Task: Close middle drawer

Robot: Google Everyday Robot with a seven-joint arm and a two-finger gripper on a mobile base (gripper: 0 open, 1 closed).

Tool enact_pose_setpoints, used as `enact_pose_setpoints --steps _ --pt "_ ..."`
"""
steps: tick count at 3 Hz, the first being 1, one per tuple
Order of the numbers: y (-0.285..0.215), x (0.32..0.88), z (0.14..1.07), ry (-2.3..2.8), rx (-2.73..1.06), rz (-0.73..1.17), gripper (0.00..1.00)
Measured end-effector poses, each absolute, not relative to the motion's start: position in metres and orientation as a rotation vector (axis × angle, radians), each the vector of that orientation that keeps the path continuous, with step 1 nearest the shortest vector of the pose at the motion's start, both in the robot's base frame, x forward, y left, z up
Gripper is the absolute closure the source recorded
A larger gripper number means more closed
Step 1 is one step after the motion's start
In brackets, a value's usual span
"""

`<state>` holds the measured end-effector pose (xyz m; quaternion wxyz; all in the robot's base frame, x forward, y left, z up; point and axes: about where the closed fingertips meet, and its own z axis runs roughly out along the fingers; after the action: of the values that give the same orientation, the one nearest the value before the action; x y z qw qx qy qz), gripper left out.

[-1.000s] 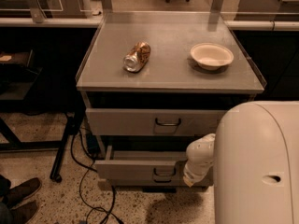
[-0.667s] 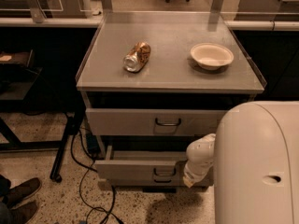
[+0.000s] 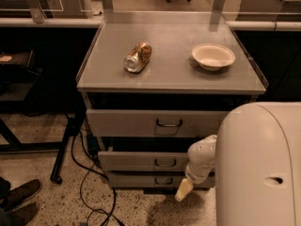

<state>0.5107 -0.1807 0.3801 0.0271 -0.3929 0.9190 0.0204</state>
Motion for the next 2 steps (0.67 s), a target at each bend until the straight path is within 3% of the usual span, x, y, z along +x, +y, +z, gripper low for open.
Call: enact_pose_setpoints --steps 1,2 --pt "-0.1807 0.5107 0.38 2.838 -1.213 0.063 0.0" --pt "-0.1807 0.5107 0.38 2.838 -1.213 0.063 0.19"
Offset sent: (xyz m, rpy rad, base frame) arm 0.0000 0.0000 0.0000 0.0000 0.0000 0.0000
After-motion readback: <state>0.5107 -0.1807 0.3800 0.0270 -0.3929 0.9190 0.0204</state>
